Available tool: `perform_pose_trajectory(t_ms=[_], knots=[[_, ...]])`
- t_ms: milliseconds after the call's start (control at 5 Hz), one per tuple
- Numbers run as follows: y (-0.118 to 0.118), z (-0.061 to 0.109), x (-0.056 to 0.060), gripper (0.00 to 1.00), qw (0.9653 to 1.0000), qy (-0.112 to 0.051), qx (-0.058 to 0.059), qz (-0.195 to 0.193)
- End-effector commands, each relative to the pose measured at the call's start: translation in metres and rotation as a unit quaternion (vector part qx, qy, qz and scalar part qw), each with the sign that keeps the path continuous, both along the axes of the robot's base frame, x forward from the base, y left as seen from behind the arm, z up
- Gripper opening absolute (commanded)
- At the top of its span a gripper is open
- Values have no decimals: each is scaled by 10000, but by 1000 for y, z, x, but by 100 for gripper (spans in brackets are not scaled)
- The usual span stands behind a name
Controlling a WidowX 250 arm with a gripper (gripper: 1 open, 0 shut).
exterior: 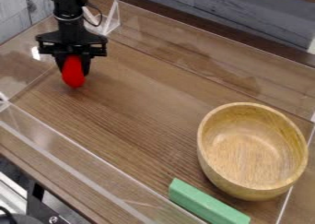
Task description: Move the red object to the left side of the table
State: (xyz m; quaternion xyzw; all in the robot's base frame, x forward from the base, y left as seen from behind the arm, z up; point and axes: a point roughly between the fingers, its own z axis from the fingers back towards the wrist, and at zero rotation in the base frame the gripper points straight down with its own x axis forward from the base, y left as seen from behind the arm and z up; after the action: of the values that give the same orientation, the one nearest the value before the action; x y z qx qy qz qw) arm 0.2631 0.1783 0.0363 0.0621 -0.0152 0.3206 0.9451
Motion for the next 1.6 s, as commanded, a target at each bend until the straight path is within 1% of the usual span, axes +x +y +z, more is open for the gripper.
perform_pose_trajectory(t_ms=[0, 200, 400, 600, 1000, 1200, 1400], knots=[[19, 19, 10, 0, 9995, -282, 103, 14], [32, 12, 5, 0, 9998, -185, 52, 114], [36, 14, 2, 0, 9998, -144, -21, 132], [40, 11, 2, 0, 9998, -73, -76, 181], [39, 23, 5, 0, 9992, 40, -176, 365], [37, 35, 6, 100, 9995, 102, -263, 149], [36, 43, 8, 100, 9993, 163, -324, -67]])
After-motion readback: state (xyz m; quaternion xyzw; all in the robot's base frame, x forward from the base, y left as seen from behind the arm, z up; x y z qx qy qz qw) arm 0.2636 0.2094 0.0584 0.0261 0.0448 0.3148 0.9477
